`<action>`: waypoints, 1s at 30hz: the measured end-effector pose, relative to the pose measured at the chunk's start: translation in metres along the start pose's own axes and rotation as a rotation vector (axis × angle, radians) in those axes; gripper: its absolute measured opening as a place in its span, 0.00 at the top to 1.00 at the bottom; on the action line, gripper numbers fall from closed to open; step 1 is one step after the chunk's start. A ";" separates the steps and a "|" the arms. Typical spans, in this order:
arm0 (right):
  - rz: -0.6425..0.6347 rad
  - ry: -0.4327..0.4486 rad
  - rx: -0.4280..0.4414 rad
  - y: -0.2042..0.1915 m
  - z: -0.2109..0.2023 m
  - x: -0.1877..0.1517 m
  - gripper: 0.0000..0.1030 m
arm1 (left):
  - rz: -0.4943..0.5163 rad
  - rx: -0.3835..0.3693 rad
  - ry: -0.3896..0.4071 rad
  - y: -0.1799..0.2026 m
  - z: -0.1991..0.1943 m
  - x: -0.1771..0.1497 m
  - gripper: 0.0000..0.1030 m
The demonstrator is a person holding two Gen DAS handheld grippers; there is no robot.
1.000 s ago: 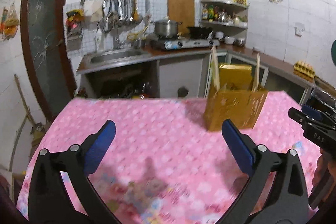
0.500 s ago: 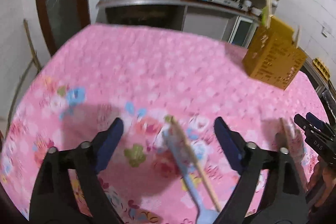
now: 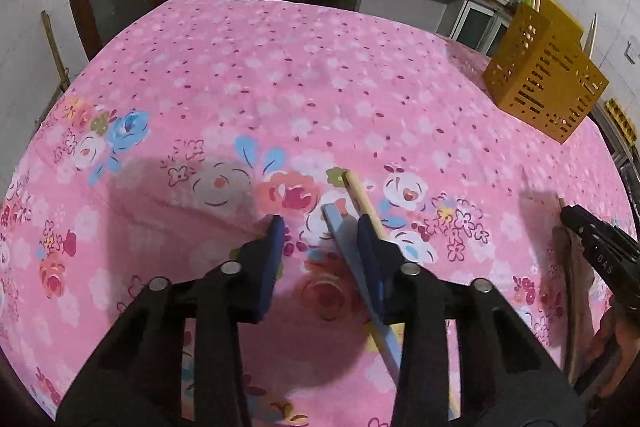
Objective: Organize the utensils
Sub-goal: 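Close left tool on the light blue spoon while right tool grasps a chopstick, then lift the blue spoon and chopstick and carry them above the holder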
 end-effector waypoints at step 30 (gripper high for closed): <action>0.201 0.170 0.176 0.063 -0.057 0.042 0.94 | 0.032 -0.067 0.134 0.048 -0.047 0.041 0.94</action>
Point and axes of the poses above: each gripper's, at about its wrist camera, not at the fingertips, and z roughly the way its jaws point, y to its right, x to its top, the point moved 2 cm from there along z, roughly the way its jaws point, and after that the axes turned 1 degree about -x, right-handed, at the moved point
